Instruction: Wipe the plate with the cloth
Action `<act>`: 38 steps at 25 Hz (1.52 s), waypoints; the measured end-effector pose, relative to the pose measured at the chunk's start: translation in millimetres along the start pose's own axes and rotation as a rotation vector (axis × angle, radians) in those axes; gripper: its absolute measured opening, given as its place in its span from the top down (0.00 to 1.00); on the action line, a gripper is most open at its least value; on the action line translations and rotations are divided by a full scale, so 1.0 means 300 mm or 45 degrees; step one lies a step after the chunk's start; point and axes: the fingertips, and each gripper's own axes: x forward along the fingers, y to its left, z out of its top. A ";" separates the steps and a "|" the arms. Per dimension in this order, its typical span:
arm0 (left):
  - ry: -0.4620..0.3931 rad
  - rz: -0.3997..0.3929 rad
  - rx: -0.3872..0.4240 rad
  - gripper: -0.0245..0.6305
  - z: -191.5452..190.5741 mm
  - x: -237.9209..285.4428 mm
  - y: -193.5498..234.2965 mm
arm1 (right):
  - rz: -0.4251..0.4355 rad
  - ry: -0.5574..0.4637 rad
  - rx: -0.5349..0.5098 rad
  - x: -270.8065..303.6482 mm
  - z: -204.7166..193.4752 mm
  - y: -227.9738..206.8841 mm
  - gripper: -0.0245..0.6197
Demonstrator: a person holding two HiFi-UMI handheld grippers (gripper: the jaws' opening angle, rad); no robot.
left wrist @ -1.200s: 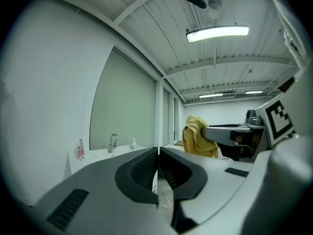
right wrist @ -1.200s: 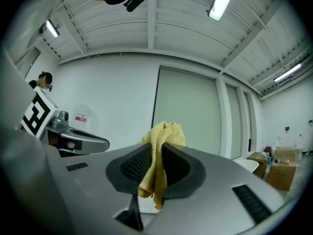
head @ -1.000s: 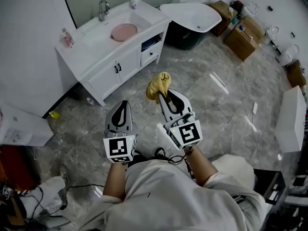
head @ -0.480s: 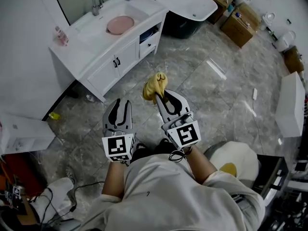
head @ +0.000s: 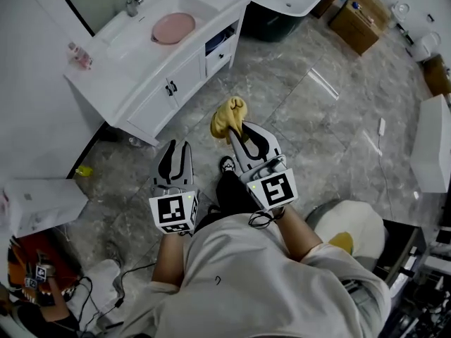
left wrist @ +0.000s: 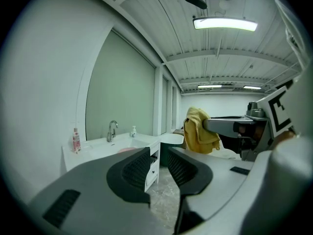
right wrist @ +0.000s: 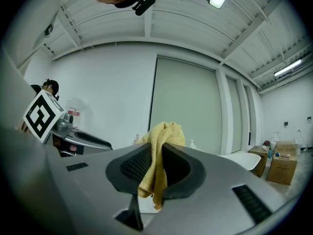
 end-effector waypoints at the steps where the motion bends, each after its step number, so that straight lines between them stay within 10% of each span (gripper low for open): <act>1: 0.003 0.006 0.009 0.78 0.008 0.043 0.016 | 0.008 -0.009 -0.002 0.041 -0.003 -0.029 0.86; 24: 0.141 0.135 -0.033 0.78 0.160 0.998 0.307 | 0.170 -0.005 0.054 0.884 -0.085 -0.691 0.86; 38: 0.243 0.005 -0.114 0.78 0.096 1.711 0.731 | 0.150 0.181 -0.072 1.564 -0.197 -0.944 0.86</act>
